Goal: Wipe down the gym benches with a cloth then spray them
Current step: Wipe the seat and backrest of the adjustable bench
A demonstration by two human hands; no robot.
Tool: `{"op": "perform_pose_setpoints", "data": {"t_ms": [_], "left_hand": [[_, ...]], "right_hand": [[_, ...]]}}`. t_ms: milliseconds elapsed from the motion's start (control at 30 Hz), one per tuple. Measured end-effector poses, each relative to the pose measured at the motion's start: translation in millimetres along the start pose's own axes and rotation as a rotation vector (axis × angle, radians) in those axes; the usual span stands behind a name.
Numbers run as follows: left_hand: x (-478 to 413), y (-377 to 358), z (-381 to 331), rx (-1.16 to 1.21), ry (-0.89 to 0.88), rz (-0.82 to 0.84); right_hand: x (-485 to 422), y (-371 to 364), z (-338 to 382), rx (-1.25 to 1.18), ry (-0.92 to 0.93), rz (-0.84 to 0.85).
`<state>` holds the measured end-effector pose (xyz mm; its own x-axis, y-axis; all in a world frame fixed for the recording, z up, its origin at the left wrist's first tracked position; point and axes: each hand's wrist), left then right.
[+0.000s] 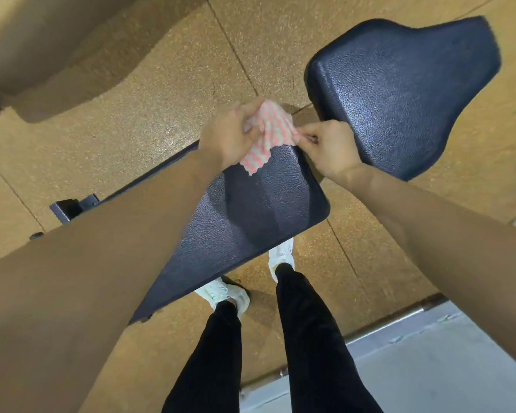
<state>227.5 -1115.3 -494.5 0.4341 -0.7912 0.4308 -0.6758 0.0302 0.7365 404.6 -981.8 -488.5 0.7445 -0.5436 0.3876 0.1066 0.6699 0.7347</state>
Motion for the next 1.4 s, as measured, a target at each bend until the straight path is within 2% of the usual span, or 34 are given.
{"op": "perform_pose_setpoints", "data": {"t_ms": [133, 233, 433, 600, 767, 900, 1067, 1200, 1400], "left_hand": [[-8.0, -3.4, -16.0, -0.143, -0.119, 0.021], [-10.1, -10.8, -30.1, -0.313, -0.26, 0.03], [13.8, -39.3, -51.0, -0.459, -0.417, 0.112], [59.1, -75.8, -69.7, -0.475, -0.497, 0.181], [100.7, -109.0, -82.7, -0.405, -0.476, 0.135], [136.2, -128.7, -85.0, -0.174, -0.463, 0.003], [177.6, -138.3, -78.9, -0.091, -0.259, -0.11], [204.4, -147.0, -68.8, -0.137, -0.216, -0.101], [231.5, -157.8, -74.4, -0.12, -0.063, -0.033]], "right_hand": [[30.0, -2.0, -13.9, -0.124, -0.086, -0.014], [54.3, -5.9, -27.4, -0.139, -0.144, -0.019], [109.2, -13.0, -54.7, -0.146, -0.236, -0.028], [156.1, -23.2, -82.2, -0.131, -0.327, 0.129], [181.0, -28.1, -86.0, -0.296, -0.507, 0.195], [173.9, -29.8, -76.3, -0.424, -0.581, -0.005], [147.2, -38.8, -51.0, -0.787, -0.637, -0.121], [141.7, -50.9, -43.3, -1.062, -0.738, -0.075], [161.4, -59.1, -41.5, -1.173, -0.874, 0.019]]}}
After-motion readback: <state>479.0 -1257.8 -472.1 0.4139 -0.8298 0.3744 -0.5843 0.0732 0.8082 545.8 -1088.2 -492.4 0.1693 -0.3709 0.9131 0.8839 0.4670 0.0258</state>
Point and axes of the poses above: each hand's wrist, its own x-axis away from the middle knuckle, its own y-axis out of the back of the hand, z = x × y, and after that the axes turned 3 degrees about -z, right-handed
